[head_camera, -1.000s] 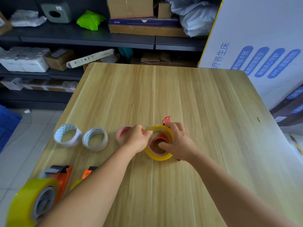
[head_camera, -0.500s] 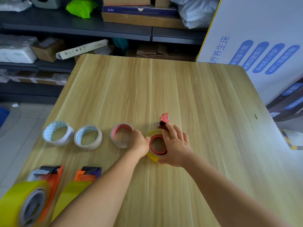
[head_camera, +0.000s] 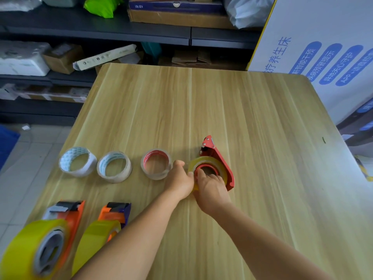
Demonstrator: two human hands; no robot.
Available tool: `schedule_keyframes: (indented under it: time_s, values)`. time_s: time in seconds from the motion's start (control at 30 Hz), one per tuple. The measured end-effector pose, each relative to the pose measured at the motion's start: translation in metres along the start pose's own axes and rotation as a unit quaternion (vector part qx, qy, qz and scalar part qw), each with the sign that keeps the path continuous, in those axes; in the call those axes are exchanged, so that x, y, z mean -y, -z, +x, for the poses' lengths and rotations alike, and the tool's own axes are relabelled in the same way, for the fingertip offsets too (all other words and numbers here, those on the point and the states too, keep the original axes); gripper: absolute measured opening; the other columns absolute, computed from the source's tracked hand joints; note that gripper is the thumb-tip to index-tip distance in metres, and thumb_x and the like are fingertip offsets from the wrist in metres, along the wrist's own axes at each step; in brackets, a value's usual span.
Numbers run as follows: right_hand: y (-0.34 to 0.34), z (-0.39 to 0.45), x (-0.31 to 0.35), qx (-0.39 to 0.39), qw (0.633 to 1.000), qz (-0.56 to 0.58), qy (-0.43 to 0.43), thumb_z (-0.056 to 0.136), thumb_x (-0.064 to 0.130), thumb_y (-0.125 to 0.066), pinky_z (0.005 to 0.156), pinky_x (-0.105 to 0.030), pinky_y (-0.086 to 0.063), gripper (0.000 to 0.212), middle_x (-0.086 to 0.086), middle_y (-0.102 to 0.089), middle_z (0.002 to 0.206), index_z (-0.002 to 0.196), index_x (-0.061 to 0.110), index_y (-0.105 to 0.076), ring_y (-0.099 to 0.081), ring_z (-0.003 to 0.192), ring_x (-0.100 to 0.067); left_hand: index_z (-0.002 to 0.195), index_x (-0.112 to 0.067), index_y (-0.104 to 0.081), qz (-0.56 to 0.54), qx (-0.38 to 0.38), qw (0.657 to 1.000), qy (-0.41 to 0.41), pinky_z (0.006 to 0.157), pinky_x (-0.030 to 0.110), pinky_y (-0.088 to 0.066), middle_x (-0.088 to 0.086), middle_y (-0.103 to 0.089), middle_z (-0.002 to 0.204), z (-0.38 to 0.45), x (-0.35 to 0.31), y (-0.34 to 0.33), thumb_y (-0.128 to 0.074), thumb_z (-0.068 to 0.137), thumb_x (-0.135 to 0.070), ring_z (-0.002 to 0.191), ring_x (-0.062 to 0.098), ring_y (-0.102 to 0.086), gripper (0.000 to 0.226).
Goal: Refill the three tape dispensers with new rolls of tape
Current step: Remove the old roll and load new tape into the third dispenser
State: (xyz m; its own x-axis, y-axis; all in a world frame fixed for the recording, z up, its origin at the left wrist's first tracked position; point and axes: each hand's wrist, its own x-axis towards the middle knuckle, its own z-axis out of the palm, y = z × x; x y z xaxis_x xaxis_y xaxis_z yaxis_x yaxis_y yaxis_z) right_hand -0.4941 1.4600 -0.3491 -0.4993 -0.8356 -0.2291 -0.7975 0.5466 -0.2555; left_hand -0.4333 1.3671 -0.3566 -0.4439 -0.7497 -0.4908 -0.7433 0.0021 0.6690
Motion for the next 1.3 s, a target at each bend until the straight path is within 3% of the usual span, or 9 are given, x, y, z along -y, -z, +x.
schedule_keyframes:
  time_s: [0.2, 0.4, 0.47, 0.63, 0.73, 0.83, 1.0, 1.13, 1.3]
  values:
    - [0.031, 0.000, -0.028, -0.023, 0.965, 0.251, -0.070, 0.086, 0.012, -0.058, 0.087, -0.026, -0.044, 0.048, -0.002, -0.061, 0.124, 0.133, 0.015, -0.050, -0.058, 0.112, -0.021, 0.139, -0.011, -0.036, -0.151, 0.033, 0.988, 0.018, 0.086, 0.031, -0.050, 0.006, -0.064, 0.111, -0.009, -0.008, 0.000, -0.059, 0.089, -0.030, 0.092, 0.018, -0.064, 0.058]
    - [0.053, -0.011, -0.047, 0.003, 0.880, 0.462, -0.110, 0.083, 0.004, -0.058, 0.059, -0.031, -0.056, 0.034, -0.003, -0.071, 0.089, 0.088, 0.037, -0.064, -0.064, 0.067, -0.009, 0.101, -0.018, -0.060, -0.292, 0.067, 0.954, -0.026, 0.065, 0.025, -0.055, 0.001, -0.072, 0.090, -0.023, -0.035, -0.012, -0.066, 0.083, -0.015, 0.078, 0.013, -0.068, 0.019]
    - [0.054, -0.013, -0.050, 0.012, 0.886, 0.448, -0.123, 0.076, 0.013, -0.070, 0.060, -0.028, -0.054, 0.025, 0.004, -0.070, 0.082, 0.089, 0.033, -0.063, -0.064, 0.069, -0.007, 0.095, -0.015, -0.065, -0.251, 0.057, 0.965, -0.039, 0.068, 0.033, -0.059, 0.005, -0.074, 0.086, -0.030, -0.041, -0.017, -0.069, 0.077, -0.017, 0.076, 0.020, -0.070, 0.018]
    - [0.057, -0.012, -0.054, 0.038, 0.937, 0.313, -0.153, 0.064, 0.029, -0.080, 0.052, -0.015, -0.034, 0.065, 0.015, -0.055, 0.081, 0.120, 0.029, -0.047, -0.054, 0.072, -0.003, 0.099, -0.013, -0.064, -0.180, 0.079, 0.980, -0.033, 0.062, 0.033, -0.059, 0.006, -0.072, 0.083, -0.038, -0.043, -0.022, -0.069, 0.079, -0.034, 0.066, 0.018, -0.071, 0.030]
    - [0.059, -0.017, -0.062, 0.053, 0.942, 0.288, -0.161, 0.068, 0.022, -0.075, 0.053, -0.018, -0.038, 0.066, 0.009, -0.054, 0.084, 0.127, 0.026, -0.047, -0.055, 0.080, -0.014, 0.116, -0.013, -0.052, -0.074, 0.006, 0.995, -0.070, 0.073, 0.028, -0.048, -0.004, -0.065, 0.092, -0.027, -0.039, -0.013, -0.066, 0.079, -0.046, 0.085, 0.017, -0.064, 0.051]
    - [0.062, -0.020, -0.069, 0.078, 0.948, 0.274, -0.140, 0.066, 0.017, -0.074, 0.061, -0.025, -0.047, 0.066, 0.010, -0.054, 0.086, 0.126, 0.028, -0.048, -0.057, 0.081, -0.014, 0.118, -0.017, -0.054, -0.038, 0.026, 0.993, -0.110, 0.081, 0.023, -0.041, -0.006, -0.058, 0.103, -0.015, -0.042, -0.005, -0.070, 0.076, -0.046, 0.095, 0.012, -0.056, 0.054]
    - [0.066, -0.021, -0.072, 0.108, 0.955, 0.249, -0.117, 0.066, 0.026, -0.078, 0.064, -0.026, -0.047, 0.064, 0.010, -0.055, 0.089, 0.122, 0.030, -0.049, -0.057, 0.082, -0.013, 0.075, -0.023, -0.067, 0.026, 0.058, 0.987, -0.148, 0.070, 0.025, -0.046, -0.006, -0.068, 0.079, 0.000, -0.045, -0.006, -0.068, 0.082, -0.033, 0.080, 0.015, -0.064, 0.012]
    - [0.070, -0.012, -0.061, 0.118, 0.965, 0.182, -0.149, 0.063, 0.052, -0.075, 0.056, -0.027, -0.044, 0.055, 0.008, -0.056, 0.084, 0.105, 0.026, -0.051, -0.055, 0.072, -0.009, 0.066, -0.023, -0.065, 0.006, 0.053, 0.990, -0.134, 0.071, 0.029, -0.050, -0.003, -0.070, 0.074, 0.005, -0.047, -0.010, -0.064, 0.083, -0.032, 0.074, 0.017, -0.065, 0.019]
    - [0.069, 0.002, -0.049, 0.118, 0.974, 0.112, -0.156, 0.067, 0.052, -0.073, 0.049, -0.027, -0.036, 0.051, 0.005, -0.051, 0.076, 0.096, 0.018, -0.048, -0.051, 0.064, -0.012, 0.067, -0.021, -0.066, 0.041, 0.039, 0.986, -0.160, 0.059, 0.022, -0.045, -0.012, -0.065, 0.068, 0.011, -0.050, -0.012, -0.062, 0.084, -0.031, 0.068, 0.011, -0.062, 0.020]
